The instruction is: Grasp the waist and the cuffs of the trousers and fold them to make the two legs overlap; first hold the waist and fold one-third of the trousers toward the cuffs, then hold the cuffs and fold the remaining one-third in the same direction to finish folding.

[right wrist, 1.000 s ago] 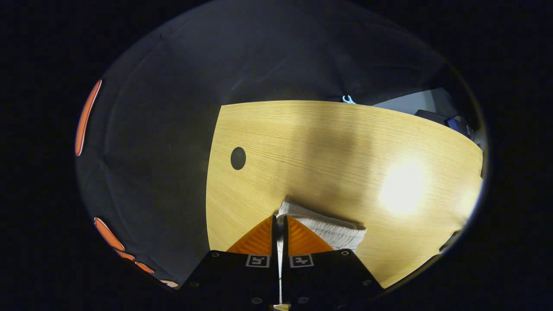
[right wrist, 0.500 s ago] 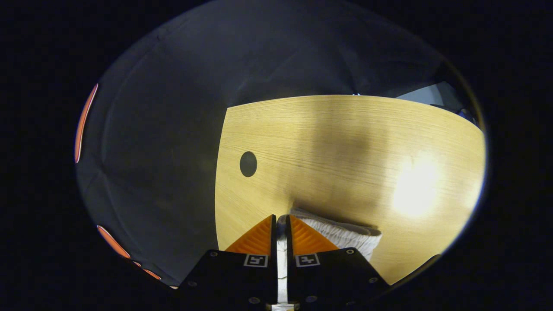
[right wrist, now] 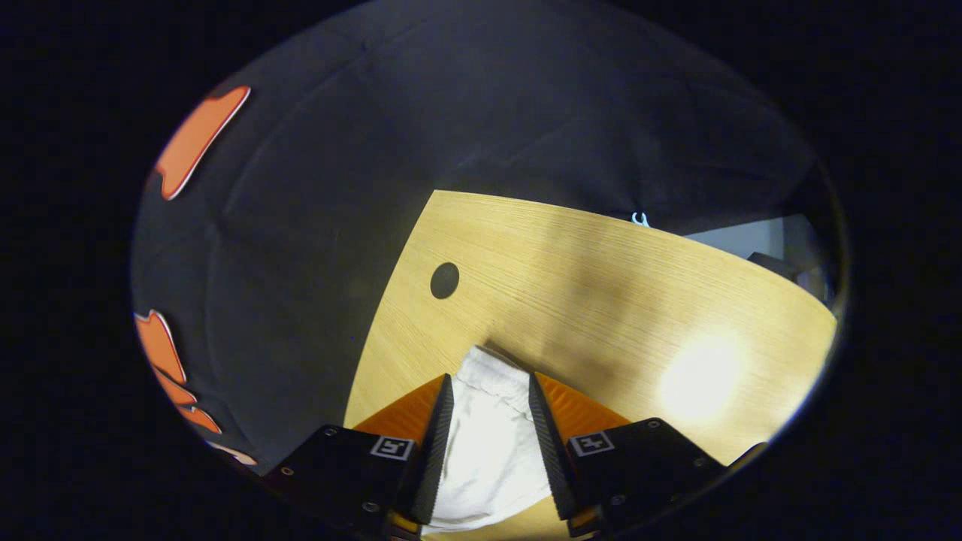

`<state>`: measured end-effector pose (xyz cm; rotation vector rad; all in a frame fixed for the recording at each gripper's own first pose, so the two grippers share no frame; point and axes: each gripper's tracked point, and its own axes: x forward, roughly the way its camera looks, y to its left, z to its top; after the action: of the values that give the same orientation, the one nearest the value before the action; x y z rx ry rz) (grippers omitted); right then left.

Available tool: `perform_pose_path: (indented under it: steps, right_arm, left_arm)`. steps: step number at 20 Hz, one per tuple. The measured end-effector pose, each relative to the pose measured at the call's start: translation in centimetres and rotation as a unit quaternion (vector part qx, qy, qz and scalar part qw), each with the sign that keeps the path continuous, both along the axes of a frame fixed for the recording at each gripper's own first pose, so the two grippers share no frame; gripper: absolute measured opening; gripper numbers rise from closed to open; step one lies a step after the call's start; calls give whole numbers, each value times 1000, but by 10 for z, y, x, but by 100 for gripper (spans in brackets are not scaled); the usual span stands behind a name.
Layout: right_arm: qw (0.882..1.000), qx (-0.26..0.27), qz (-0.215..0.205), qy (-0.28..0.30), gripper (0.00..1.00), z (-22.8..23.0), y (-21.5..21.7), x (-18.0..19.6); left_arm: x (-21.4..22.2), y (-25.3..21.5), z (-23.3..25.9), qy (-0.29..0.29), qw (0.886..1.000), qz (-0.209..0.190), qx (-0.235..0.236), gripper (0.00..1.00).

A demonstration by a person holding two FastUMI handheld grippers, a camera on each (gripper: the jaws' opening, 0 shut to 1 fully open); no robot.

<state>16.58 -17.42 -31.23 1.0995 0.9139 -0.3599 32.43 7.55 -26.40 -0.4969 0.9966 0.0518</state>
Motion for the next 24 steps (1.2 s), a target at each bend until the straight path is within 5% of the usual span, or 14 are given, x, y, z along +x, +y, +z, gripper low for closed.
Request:
perform_pose_path:
  steps: [5, 6, 7, 23, 24]
  right_arm:
    - [998, -18, 41, 38, 82, -18, 15, -35]
    - [998, -18, 47, 45, 94, -22, 17, -41]
    - [997, -16, 52, 51, 86, -25, 21, -46]
    - [997, 0, 37, 64, 88, -72, 28, -45]
    - [998, 2, 25, 63, 78, -73, 25, -45]
  left_arm:
    - [-13, -33, 26, -22, 995, -81, 48, 100]
    - [-18, -40, 26, -25, 993, -95, 57, 100]
    - [-21, -45, 31, -28, 992, -107, 67, 100]
    - [-89, -152, 86, -96, 973, -183, 99, 100]
    - [-91, -162, 88, -98, 973, -186, 94, 100]
